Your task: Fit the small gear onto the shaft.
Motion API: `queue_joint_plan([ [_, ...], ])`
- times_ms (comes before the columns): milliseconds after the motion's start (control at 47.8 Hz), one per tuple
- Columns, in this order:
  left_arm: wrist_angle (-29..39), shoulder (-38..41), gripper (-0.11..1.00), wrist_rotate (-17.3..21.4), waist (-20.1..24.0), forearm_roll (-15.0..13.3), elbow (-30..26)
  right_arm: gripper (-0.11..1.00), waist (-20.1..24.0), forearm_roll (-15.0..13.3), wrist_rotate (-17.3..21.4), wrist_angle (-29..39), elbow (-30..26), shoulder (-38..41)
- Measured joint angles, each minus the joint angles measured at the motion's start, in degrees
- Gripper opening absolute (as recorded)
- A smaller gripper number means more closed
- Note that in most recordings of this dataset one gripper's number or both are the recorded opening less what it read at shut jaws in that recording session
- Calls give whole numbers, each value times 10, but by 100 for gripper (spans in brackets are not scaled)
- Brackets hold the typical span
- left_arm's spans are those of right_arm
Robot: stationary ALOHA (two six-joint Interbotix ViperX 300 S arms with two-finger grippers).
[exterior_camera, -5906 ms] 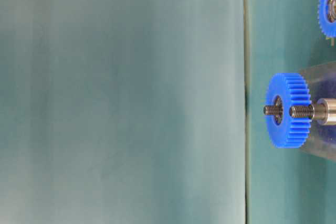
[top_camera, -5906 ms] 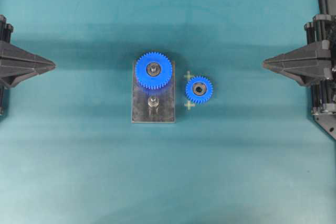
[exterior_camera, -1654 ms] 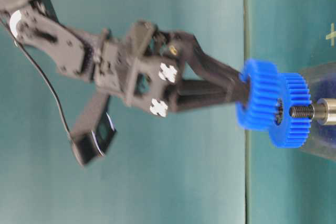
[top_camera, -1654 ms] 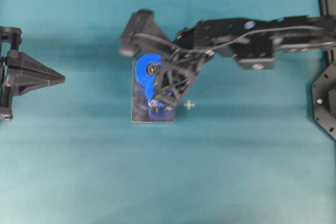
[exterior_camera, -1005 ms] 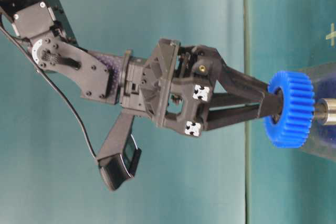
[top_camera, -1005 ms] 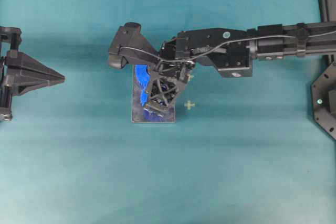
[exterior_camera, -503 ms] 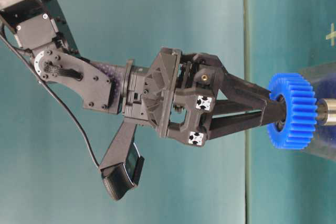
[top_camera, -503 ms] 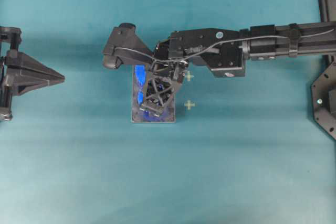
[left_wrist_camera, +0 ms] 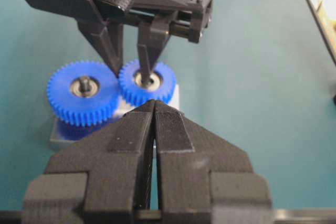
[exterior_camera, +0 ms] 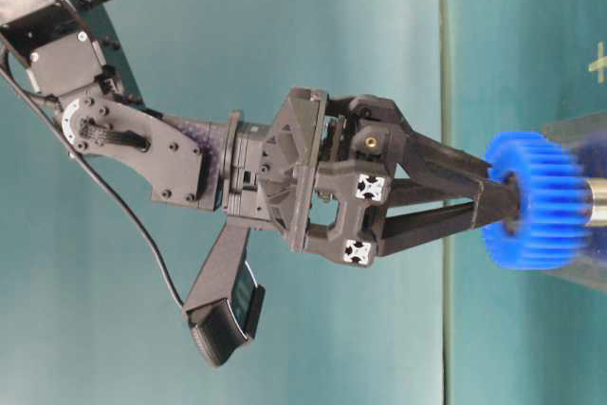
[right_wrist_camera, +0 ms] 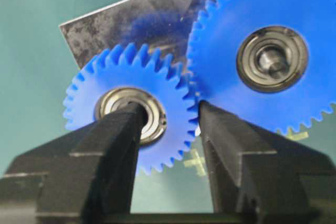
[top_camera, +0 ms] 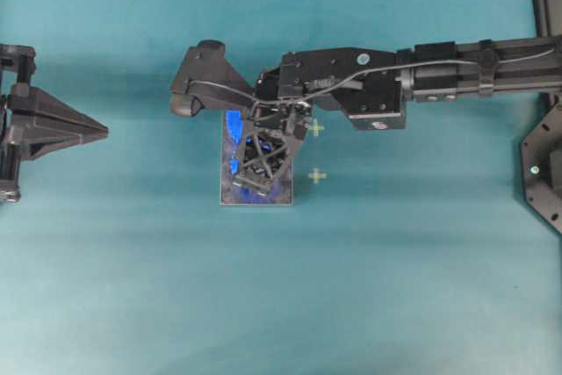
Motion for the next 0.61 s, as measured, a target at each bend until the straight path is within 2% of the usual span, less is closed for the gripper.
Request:
queue_joint_plan([
  [168, 0, 0, 0, -1, -5, 0, -1, 49, 1, 0, 0, 2, -3, 1],
  [377, 0, 0, 0, 0, -5, 0, -1, 47, 2, -2, 0, 7, -15, 1],
  [524, 0, 0, 0, 0, -5, 0, -2, 41, 2, -7, -1, 9, -33, 1],
  [607, 0, 0, 0, 1, -5, 1, -3, 31, 2, -9, -2, 9, -40, 7],
])
